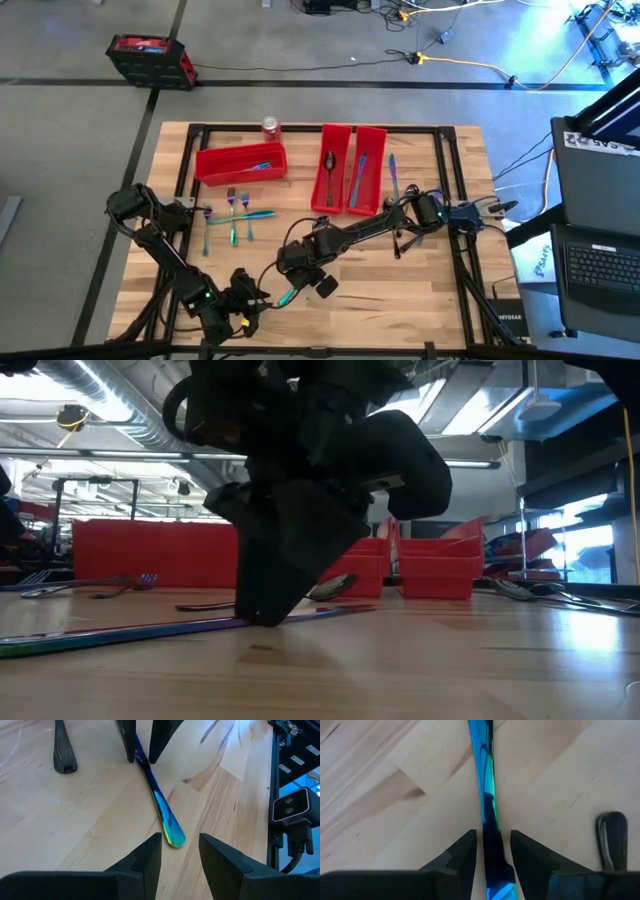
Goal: Sort silverware
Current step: Put the blue table knife into the right red bin
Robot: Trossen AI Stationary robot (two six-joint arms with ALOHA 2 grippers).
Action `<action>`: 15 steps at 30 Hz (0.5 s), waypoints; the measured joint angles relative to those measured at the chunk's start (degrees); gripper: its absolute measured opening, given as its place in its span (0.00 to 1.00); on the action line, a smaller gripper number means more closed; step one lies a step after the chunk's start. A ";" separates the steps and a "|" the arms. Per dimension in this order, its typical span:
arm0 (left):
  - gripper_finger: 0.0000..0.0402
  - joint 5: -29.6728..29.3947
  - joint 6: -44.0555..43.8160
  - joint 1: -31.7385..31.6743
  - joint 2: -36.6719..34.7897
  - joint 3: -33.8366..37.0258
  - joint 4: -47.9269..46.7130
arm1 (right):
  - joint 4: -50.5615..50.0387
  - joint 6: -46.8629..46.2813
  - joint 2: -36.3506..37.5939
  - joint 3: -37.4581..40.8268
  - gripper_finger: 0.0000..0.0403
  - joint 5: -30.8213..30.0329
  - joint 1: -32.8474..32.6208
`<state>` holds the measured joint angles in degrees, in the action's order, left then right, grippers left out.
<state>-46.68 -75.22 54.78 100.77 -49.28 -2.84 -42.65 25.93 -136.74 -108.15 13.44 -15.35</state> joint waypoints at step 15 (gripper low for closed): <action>0.30 -0.01 -0.88 -0.01 0.04 0.00 -0.05 | -0.65 0.02 -0.54 0.05 0.11 -0.87 -0.15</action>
<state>-46.69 -76.10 54.77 100.82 -49.28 -2.89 -43.30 25.96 -137.27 -108.10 12.57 -15.51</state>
